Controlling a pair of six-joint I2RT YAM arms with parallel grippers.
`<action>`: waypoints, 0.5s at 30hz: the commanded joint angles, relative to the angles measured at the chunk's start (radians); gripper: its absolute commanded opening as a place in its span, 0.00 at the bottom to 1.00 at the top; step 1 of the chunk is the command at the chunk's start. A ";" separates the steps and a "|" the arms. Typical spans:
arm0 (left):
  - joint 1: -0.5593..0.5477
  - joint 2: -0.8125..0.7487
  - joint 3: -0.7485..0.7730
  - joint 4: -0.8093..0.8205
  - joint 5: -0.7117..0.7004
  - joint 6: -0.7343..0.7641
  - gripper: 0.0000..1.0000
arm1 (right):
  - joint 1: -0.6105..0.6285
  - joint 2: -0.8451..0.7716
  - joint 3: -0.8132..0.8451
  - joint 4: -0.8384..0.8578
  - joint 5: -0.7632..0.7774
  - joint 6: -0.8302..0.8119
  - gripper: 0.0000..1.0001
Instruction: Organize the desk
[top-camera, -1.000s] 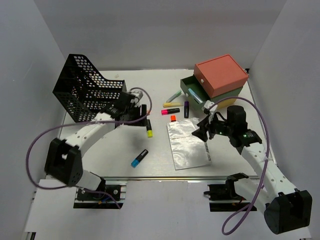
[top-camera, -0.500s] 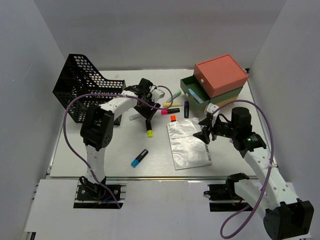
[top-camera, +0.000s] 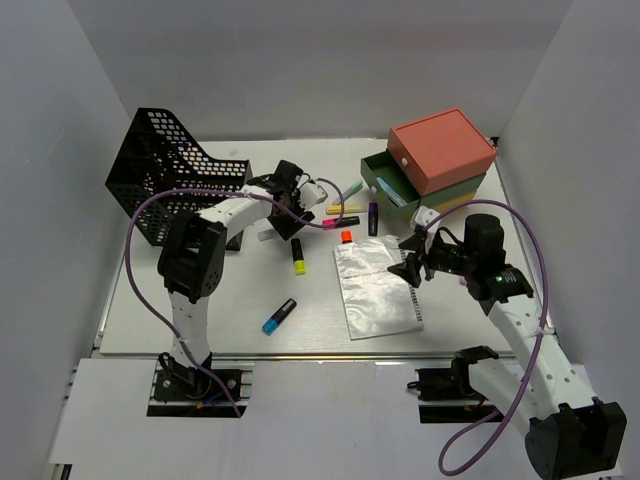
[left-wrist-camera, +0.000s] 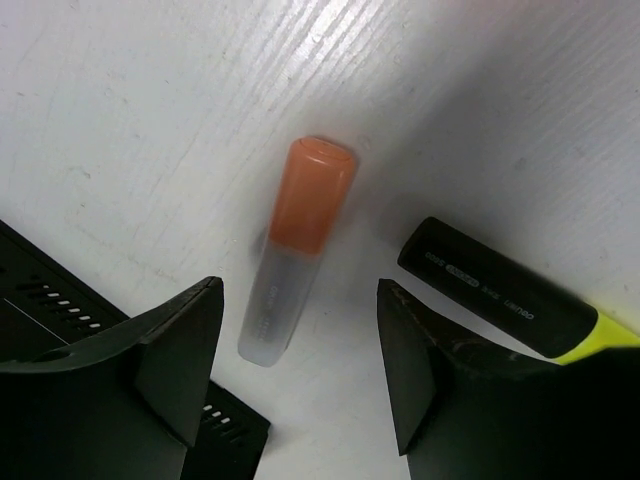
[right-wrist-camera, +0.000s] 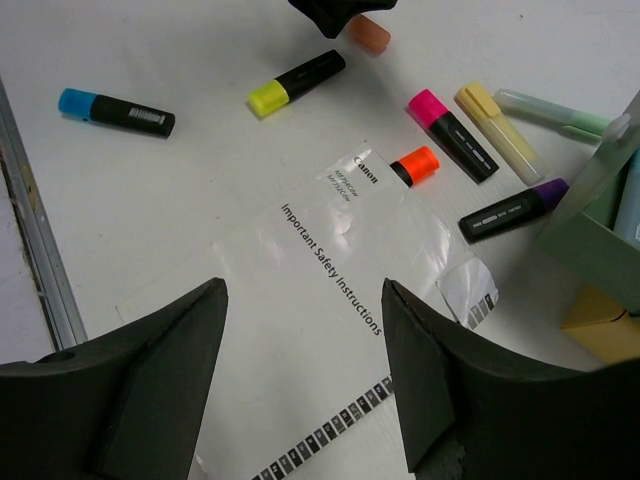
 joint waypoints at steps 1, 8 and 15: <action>0.005 -0.011 -0.011 0.047 0.002 0.043 0.73 | -0.013 -0.004 -0.003 0.004 -0.020 -0.013 0.69; 0.014 0.058 0.058 0.018 0.065 0.050 0.68 | -0.030 -0.010 -0.009 0.006 -0.027 -0.018 0.69; 0.014 0.080 0.041 0.024 0.071 0.057 0.52 | -0.050 -0.019 -0.014 0.007 -0.047 -0.021 0.69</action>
